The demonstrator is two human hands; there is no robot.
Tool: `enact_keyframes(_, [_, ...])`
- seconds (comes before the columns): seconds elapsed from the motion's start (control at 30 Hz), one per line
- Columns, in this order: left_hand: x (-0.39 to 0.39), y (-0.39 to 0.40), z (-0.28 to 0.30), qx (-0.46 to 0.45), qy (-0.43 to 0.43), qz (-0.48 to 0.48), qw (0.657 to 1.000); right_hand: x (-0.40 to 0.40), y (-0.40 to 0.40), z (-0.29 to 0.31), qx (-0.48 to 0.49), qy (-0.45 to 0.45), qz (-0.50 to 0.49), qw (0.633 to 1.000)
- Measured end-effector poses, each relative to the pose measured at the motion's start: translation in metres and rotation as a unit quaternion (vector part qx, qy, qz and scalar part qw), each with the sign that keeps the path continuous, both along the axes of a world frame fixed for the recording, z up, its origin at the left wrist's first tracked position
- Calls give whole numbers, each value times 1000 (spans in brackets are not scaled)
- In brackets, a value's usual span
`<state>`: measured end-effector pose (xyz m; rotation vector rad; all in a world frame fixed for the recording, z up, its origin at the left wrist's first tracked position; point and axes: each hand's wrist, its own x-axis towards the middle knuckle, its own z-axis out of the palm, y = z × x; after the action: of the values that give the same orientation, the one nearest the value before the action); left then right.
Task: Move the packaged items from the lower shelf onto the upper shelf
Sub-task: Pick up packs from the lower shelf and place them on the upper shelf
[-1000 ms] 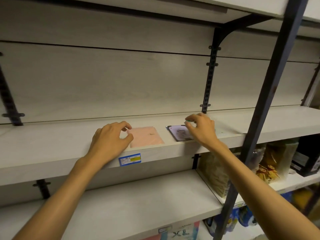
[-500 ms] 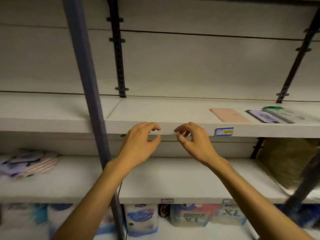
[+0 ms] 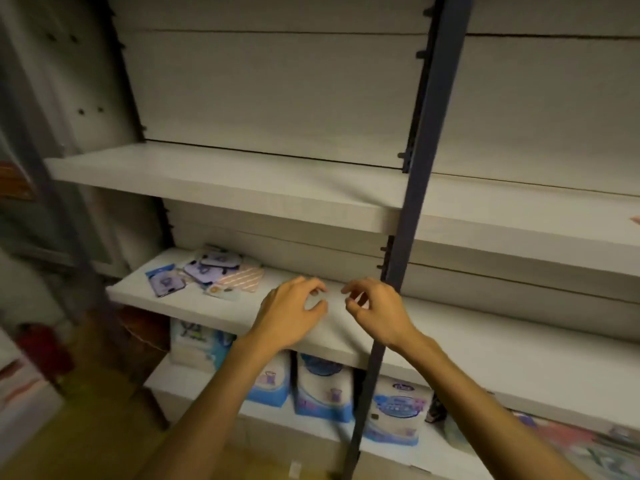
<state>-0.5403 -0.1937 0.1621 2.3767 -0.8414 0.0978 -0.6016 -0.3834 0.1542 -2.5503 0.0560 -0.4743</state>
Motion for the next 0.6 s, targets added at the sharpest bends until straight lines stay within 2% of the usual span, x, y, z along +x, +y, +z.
enact_keyframes(0.37, [138, 123, -56, 63, 65, 81, 993, 156, 121, -64, 16, 69, 11, 997])
enact_keyframes(0.6, [232, 202, -94, 106, 147, 120, 976, 243, 172, -103, 38, 109, -8, 993])
